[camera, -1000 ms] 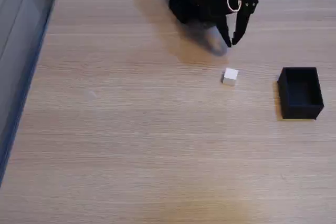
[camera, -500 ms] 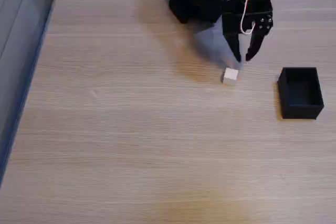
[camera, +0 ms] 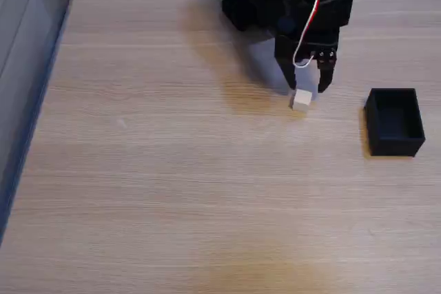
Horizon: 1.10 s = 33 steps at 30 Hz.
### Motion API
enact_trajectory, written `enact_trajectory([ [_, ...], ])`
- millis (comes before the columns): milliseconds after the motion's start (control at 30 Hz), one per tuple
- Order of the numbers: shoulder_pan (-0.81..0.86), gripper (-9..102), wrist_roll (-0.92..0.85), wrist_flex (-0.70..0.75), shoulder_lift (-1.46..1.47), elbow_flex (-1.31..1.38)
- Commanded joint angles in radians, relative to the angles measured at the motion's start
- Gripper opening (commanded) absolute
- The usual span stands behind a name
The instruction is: Pick a white block and place it in the black box.
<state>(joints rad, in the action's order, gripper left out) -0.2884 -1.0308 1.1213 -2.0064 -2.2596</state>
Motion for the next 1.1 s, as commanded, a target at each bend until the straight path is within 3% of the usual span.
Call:
enact_trajectory([
  [0, 0.009, 20, 0.014, -0.009, 0.017, 0.034],
  [733, 0.009, 18, 0.021, -0.064, 0.196, 0.098],
  [1067, 0.014, 0, -0.003, -0.06, 0.242, 0.12],
])
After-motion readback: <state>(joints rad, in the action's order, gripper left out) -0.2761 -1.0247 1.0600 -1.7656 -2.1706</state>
